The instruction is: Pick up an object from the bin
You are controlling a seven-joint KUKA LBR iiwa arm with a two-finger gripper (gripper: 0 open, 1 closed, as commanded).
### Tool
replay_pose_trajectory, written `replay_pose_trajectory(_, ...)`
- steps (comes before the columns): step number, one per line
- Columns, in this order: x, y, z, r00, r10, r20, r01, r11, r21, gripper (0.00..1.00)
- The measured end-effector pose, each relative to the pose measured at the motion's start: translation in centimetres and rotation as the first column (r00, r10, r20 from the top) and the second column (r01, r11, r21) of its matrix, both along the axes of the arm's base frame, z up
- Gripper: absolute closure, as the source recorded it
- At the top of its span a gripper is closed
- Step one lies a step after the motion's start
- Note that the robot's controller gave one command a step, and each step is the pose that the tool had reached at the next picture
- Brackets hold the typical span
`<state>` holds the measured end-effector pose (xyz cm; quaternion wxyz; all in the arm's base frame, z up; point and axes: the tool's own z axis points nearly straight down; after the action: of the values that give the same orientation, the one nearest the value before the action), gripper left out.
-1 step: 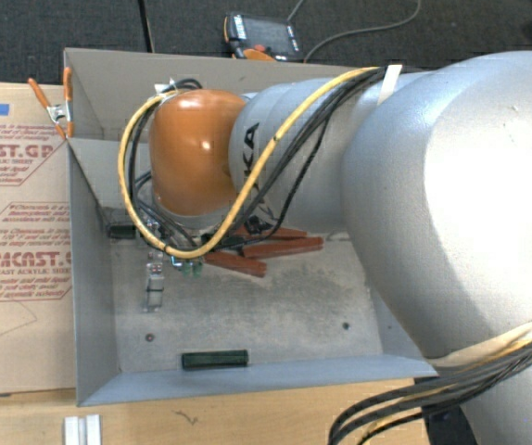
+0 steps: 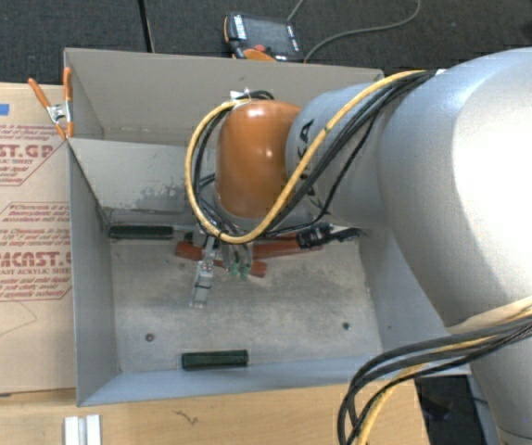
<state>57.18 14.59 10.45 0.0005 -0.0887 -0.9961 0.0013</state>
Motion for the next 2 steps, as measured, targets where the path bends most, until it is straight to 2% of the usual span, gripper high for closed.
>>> replay_pose_trajectory(1,1.58,-5.98,-3.45,1.000,0.006,0.002,-0.006,1.000,0.001,0.00)
replay_pose_trajectory(2,1.97,-5.59,-2.82,1.000,0.009,0.017,-0.009,1.000,0.005,1.00)
